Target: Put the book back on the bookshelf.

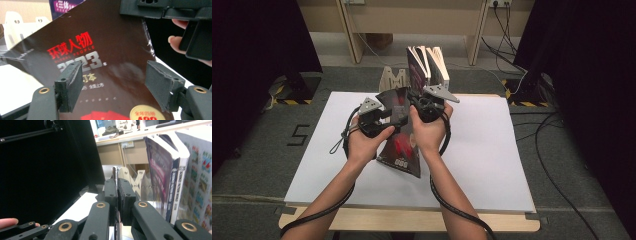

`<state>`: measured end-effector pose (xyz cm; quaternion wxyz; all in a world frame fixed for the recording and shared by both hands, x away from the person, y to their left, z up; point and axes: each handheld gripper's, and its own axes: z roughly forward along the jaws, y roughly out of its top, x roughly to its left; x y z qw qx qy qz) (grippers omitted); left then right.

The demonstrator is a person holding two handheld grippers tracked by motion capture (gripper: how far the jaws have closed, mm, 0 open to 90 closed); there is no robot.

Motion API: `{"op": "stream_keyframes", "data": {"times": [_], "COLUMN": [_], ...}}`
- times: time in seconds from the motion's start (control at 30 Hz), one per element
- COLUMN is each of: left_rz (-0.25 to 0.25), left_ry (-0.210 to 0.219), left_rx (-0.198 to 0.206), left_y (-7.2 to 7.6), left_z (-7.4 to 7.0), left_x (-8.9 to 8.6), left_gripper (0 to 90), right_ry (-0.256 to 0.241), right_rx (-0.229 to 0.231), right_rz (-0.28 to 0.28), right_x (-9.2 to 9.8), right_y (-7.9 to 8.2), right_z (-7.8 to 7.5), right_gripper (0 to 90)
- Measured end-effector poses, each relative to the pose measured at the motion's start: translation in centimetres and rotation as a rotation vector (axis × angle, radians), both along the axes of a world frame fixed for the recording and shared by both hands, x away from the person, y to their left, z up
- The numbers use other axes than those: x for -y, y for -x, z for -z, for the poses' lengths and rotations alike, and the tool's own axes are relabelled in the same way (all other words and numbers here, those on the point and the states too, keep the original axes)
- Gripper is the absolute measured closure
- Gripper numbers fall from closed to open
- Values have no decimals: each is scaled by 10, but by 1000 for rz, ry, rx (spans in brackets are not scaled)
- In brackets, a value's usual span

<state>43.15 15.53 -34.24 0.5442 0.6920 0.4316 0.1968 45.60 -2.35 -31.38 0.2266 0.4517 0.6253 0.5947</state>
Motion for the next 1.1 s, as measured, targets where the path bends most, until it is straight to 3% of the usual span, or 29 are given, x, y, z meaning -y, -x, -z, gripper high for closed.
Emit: {"op": "stream_keyframes", "data": {"times": [0.33,0.5,0.83,0.93,1.1], "left_rz": [11,-12,-44,-28,-28], "left_ry": [-13,-30,-75,-81,-83], "left_rx": [20,6,24,32,37], "left_y": [-2,-6,-8,-6,-5], "left_z": [-10,-8,-6,-6,-4], "left_x": [19,26,39,41,40], "left_gripper": [277,272,291,357,394], "right_ry": [7,15,21,22,25], "right_rx": [5,18,35,40,43], "right_rz": [1,2,3,2,-4], "right_x": [-1,-2,-3,-4,-5], "right_y": [-1,0,3,5,6], "right_z": [0,-3,-9,-10,-12], "right_gripper": [871,872,872,871,872]}}
